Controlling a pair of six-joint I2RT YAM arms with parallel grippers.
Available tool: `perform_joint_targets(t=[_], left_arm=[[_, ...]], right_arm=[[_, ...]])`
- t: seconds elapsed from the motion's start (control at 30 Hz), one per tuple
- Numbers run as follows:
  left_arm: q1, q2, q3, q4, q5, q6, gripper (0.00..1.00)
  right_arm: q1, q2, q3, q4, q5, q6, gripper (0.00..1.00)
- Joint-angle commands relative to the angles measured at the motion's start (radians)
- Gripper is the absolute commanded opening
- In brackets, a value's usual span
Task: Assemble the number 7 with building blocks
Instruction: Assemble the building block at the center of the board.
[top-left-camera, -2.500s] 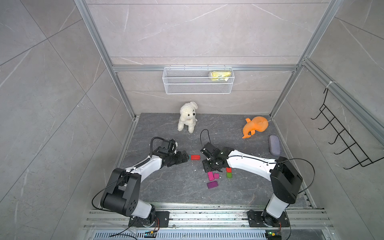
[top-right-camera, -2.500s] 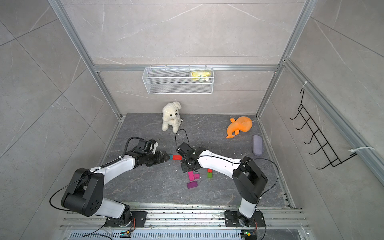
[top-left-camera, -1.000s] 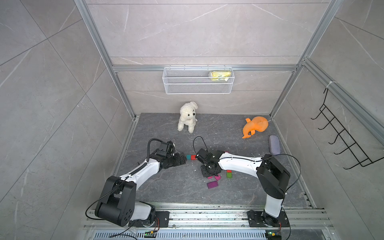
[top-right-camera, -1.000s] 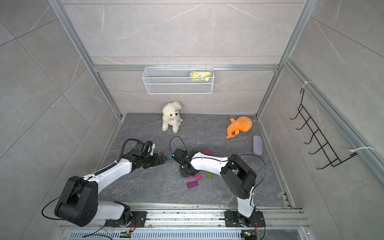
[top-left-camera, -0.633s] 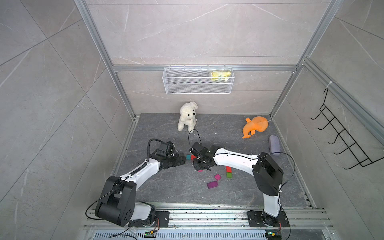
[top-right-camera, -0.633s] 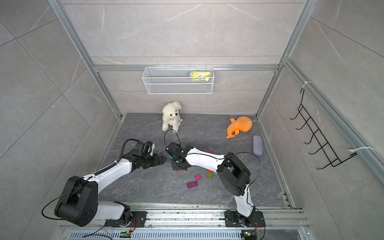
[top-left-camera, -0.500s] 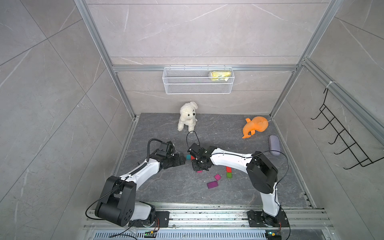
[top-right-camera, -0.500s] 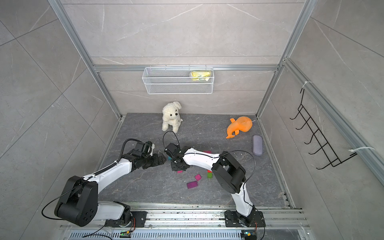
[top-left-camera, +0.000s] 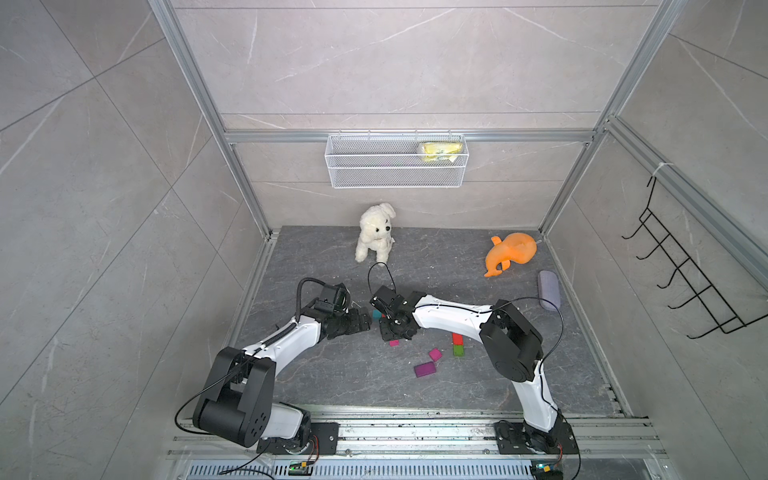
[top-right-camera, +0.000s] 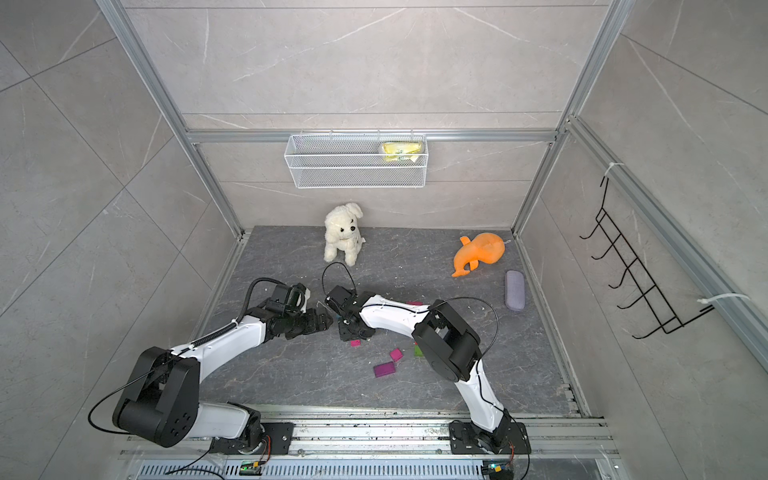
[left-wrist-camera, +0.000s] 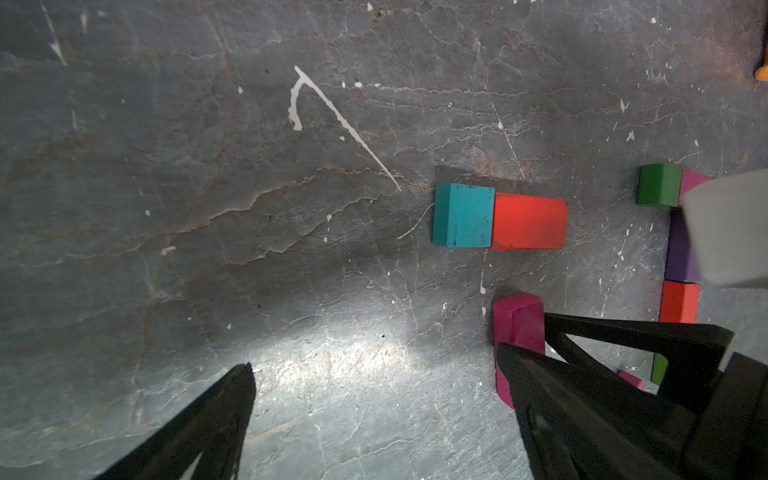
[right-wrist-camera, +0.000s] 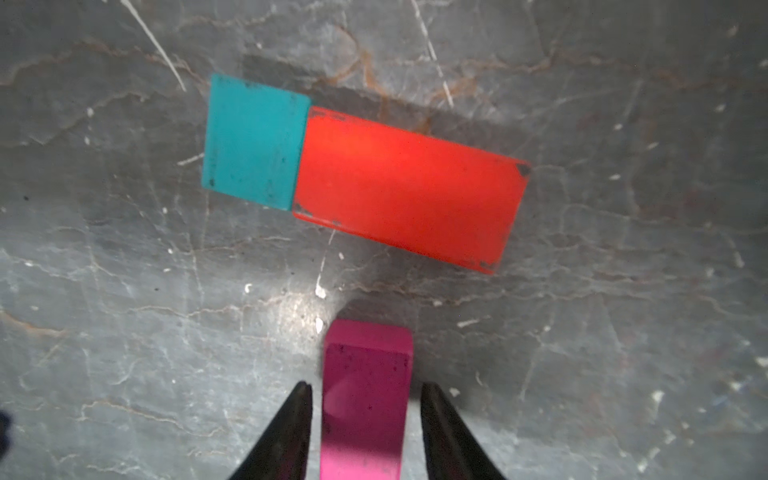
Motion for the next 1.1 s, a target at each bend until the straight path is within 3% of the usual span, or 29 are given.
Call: perform_joint_targets(t=[0.0, 0.83, 1.07], left_arm=[[-0.002, -0.012, 0.008, 0.000, -0.009, 0.020, 1.00], [-0.003, -0.082, -0.054, -0.003, -0.015, 0.004, 1.00], [-0.003, -0.101, -0.067, -0.001, -0.016, -0.001, 1.00]], right_arm=[[-0.001, -0.071, -0.022, 0.027, 0.017, 0.007, 0.47], [0.059, 0.014, 0.105, -0.161, 0.131, -0.030, 0.45], [0.059, 0.057, 0.133, -0.173, 0.113, -0.030, 0.47]])
